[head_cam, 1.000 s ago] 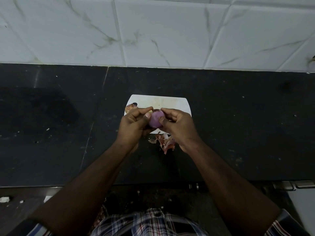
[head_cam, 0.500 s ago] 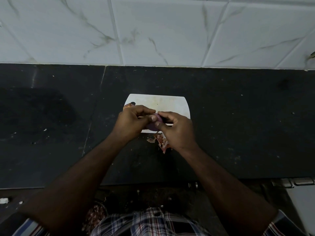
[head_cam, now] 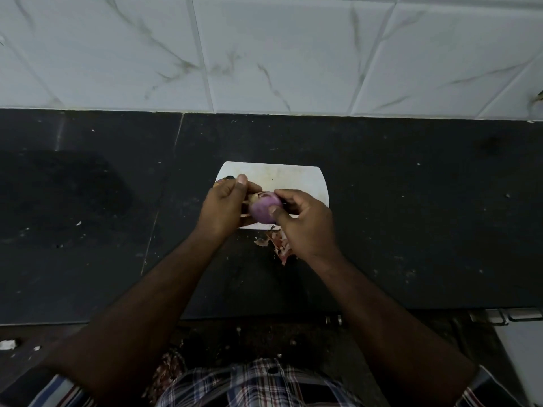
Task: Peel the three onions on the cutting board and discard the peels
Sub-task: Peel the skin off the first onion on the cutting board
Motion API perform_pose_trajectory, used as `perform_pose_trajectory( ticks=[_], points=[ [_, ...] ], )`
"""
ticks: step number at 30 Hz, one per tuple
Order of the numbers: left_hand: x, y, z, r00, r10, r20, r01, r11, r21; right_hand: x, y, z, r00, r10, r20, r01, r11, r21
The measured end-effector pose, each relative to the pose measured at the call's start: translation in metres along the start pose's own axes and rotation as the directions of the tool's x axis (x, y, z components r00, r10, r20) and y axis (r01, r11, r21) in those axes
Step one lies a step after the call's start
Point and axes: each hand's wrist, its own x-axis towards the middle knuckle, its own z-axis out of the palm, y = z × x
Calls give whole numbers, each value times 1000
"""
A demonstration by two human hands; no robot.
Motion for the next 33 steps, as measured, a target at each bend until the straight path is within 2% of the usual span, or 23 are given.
perform_pose_trajectory(
  ticks=[2, 4, 7, 11, 16, 20, 23, 28, 33],
  points=[
    [-5, -1, -2, 975, -101, 198, 121, 988, -93, 2, 1, -2, 997, 71, -30, -68, 992, 107],
    [-9, -7, -3, 948, -79, 309, 118, 987, -110, 3, 3, -3, 991, 134, -17, -128, 973, 192],
    [-9, -13, -4, 965, -50, 259, 90, 985, -147, 10, 2, -13, 992, 107, 59, -113, 988, 106],
    [-9, -10, -4, 957, -70, 281, 116, 982, -150, 18, -11, -31, 980, -94, 177, 129, 971, -202],
    [-10, -9, -4, 957, -71, 280, 114, 984, -139, 22, -13, -32, 944, -220, 246, 293, 902, -316],
    [-11, -6, -4, 959, -66, 274, 106, 985, -135, 23, -9, -29, 930, -275, 245, 352, 861, -367],
    [-13, -5, -2, 957, -63, 284, 104, 986, -132, 23, -10, -28, 939, -274, 208, 336, 859, -386],
    [-12, -2, -3, 958, -74, 279, 115, 985, -131, 26, -7, -34, 972, -154, 180, 186, 966, -182],
    [-14, 2, -3, 953, -75, 292, 121, 982, -142, 23, -12, -37, 925, -294, 242, 352, 901, -252]
  ],
)
